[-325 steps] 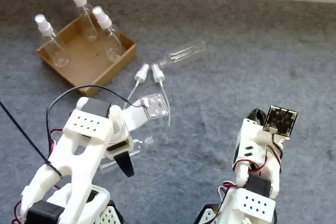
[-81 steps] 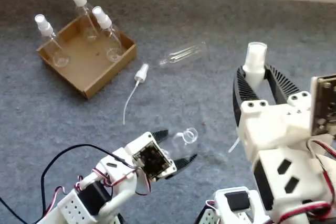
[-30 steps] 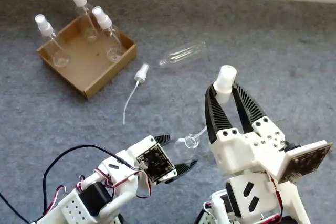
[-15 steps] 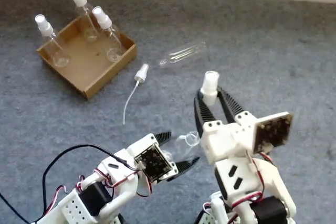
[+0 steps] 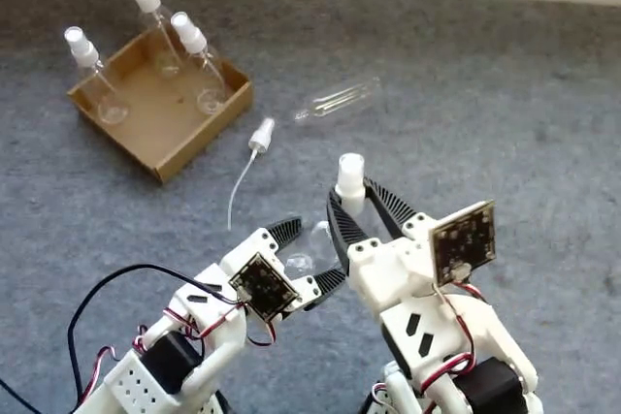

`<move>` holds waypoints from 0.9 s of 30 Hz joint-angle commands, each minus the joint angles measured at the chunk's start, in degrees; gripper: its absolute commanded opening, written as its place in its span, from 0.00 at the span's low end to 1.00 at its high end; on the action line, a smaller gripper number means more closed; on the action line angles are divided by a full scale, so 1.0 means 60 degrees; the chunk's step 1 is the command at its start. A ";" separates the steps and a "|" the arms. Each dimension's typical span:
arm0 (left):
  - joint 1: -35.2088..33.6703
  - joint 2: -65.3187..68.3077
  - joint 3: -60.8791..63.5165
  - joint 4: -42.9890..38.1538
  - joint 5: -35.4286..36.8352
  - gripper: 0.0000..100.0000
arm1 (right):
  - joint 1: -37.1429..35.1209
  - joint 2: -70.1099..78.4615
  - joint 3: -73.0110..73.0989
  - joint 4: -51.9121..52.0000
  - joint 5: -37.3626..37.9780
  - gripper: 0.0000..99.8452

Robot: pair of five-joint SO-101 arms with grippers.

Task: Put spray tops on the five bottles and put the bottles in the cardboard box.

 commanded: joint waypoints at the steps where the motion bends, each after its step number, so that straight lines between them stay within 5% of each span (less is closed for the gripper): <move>1: -0.0212 -0.0051 0.0198 -0.0410 0.0073 0.15 | -0.0154 -0.0007 -0.0110 0.0696 0.0689 0.01; 8: -0.0271 -0.0051 0.0198 -0.0542 0.0073 0.15 | -0.1062 -0.0007 -0.0139 0.1385 0.0733 0.02; 15: -0.1106 -0.0051 0.0198 -0.0557 0.0088 0.15 | -0.1062 -0.0007 -0.0168 0.1868 0.0733 0.14; 27: -0.1531 -0.0066 0.0183 -0.1231 0.0088 0.15 | -0.1062 -0.0007 -0.0125 0.1853 0.0747 0.14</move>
